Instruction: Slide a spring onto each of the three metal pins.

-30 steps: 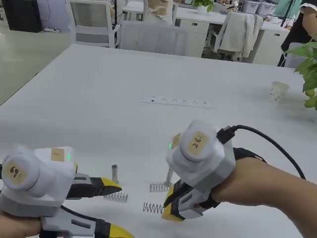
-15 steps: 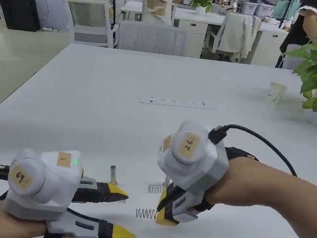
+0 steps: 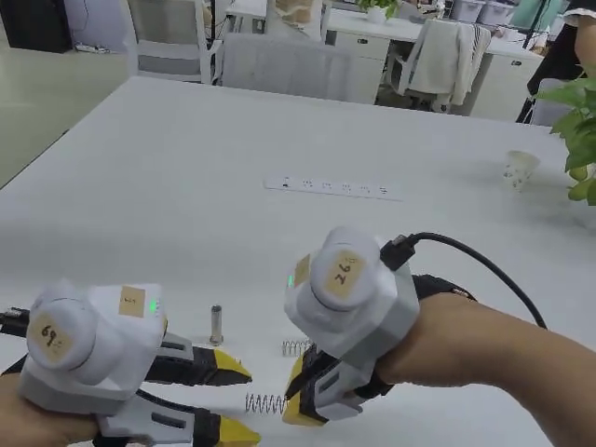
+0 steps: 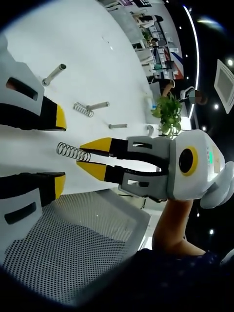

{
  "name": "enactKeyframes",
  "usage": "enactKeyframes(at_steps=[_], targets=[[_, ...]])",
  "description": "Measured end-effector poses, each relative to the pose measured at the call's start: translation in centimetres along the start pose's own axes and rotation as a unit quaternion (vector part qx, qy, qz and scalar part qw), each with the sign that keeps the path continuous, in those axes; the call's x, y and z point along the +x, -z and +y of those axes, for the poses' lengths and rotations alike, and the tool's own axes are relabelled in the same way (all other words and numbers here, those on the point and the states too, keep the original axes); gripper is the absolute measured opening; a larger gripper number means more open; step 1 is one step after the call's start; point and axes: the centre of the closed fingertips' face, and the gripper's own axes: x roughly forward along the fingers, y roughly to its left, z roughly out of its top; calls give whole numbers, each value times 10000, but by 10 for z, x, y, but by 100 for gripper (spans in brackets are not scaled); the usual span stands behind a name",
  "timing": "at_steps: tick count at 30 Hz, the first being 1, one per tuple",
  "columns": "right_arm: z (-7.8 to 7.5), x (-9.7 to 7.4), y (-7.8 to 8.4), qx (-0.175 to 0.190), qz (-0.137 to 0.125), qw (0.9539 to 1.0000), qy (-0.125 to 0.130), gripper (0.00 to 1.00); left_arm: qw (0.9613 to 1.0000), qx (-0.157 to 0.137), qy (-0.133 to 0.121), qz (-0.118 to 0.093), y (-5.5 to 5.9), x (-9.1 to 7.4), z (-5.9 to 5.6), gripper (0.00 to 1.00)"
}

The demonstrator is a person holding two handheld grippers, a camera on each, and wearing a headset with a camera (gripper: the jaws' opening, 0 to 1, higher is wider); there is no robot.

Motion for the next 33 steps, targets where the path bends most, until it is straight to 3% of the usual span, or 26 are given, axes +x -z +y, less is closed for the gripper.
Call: enactKeyframes(at_steps=[14, 23, 33], targets=[[2, 5, -11, 62, -41, 10000, 43, 8, 9995, 255, 180, 75, 2, -5, 0, 19], [-1, 1, -7, -18, 87, 10000, 34, 8, 9990, 352, 274, 28, -2, 0, -1, 10], [2, 3, -8, -106, 145, 9998, -45, 8, 9987, 405, 301, 75, 2, -1, 0, 4]])
